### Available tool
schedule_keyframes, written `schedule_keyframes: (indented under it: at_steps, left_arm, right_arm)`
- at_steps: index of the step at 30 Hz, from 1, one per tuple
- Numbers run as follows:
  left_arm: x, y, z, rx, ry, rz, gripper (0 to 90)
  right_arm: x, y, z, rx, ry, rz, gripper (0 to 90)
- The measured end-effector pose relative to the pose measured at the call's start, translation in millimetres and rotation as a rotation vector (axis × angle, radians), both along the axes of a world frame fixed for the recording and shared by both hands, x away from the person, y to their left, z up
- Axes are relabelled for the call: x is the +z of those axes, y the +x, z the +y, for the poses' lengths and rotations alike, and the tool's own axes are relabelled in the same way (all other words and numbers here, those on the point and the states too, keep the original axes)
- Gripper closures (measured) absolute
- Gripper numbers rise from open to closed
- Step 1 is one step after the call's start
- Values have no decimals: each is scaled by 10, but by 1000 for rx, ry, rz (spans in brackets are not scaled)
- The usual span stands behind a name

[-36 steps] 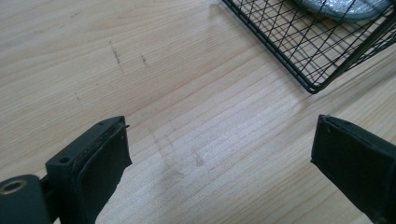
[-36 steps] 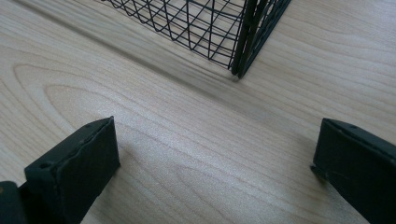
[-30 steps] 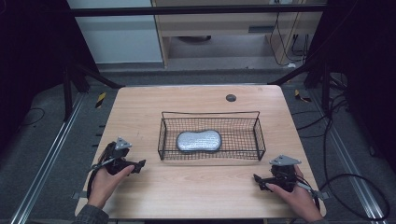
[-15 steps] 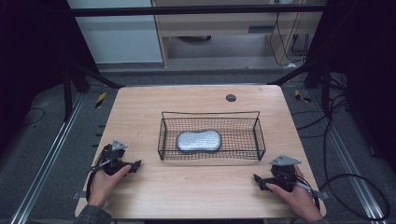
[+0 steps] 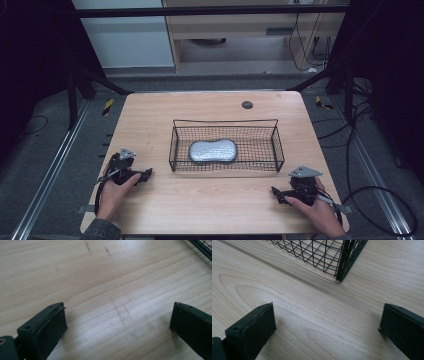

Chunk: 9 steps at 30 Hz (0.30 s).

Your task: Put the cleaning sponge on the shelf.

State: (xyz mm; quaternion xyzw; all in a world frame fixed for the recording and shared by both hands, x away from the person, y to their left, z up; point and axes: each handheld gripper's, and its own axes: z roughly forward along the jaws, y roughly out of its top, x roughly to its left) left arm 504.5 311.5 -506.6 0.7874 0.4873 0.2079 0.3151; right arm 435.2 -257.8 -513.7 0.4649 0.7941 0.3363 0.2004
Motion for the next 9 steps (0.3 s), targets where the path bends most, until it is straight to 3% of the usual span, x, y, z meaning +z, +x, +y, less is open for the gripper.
schedule_keyframes:
  at_steps: [2,9]
  left_arm:
    - [-16,-5,10,0,-11,-16,0]
    - [-16,-5,11,-1,-10,-16,0]
  right_arm:
    - [0,1,1,0,0,0,4]
    - [0,4,3,2,1,0,4]
